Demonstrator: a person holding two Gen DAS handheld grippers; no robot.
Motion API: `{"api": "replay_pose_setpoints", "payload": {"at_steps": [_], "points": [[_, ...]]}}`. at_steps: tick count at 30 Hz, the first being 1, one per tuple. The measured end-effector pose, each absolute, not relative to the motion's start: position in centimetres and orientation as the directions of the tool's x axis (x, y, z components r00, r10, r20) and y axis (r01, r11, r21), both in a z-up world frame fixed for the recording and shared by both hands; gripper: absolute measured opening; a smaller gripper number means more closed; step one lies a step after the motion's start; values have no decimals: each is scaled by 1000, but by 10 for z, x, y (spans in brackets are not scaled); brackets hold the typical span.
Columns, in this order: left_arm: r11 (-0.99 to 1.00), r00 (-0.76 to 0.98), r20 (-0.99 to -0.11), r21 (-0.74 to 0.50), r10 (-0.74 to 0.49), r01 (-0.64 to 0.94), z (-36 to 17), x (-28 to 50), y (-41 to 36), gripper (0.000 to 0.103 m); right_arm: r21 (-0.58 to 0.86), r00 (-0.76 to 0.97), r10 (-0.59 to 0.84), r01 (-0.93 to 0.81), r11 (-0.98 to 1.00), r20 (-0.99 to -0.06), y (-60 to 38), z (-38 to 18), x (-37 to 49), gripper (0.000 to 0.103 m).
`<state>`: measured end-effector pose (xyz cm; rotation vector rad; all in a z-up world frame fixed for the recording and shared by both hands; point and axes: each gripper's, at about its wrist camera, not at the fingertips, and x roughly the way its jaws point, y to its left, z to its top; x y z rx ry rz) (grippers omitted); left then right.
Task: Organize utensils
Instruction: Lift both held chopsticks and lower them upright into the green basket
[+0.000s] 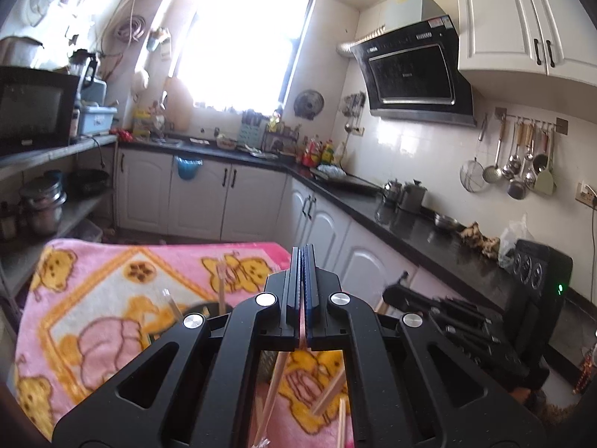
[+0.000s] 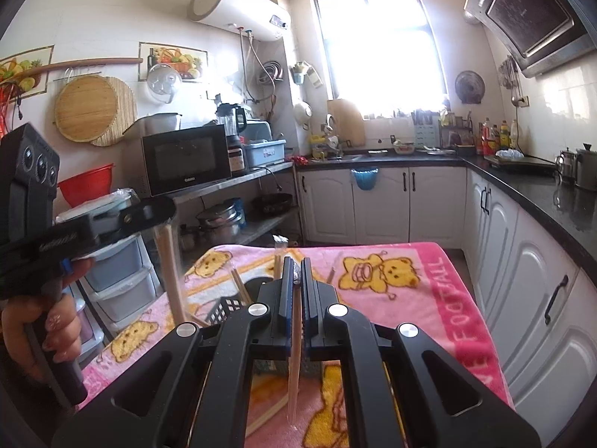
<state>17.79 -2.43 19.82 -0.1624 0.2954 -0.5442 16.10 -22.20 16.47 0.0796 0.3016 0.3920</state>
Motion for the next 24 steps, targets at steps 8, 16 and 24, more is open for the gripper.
{"api": "replay_pose_setpoints", "payload": {"at_steps": [8,16,24], "points": [[872,857,-195,-226,-478,435,219,197,-15,0,123,878,413,-394,911,-243,-206,183,172,4],[894,889,-161,-221,-428,390,233,214,-4,0,105,882,417,-404,909,-220,-195,201,188,4],[923,926,-145,-225,-348,312,241,235,5,0,90,895,405,-395,914,-187,-192,220,208,4]]}}
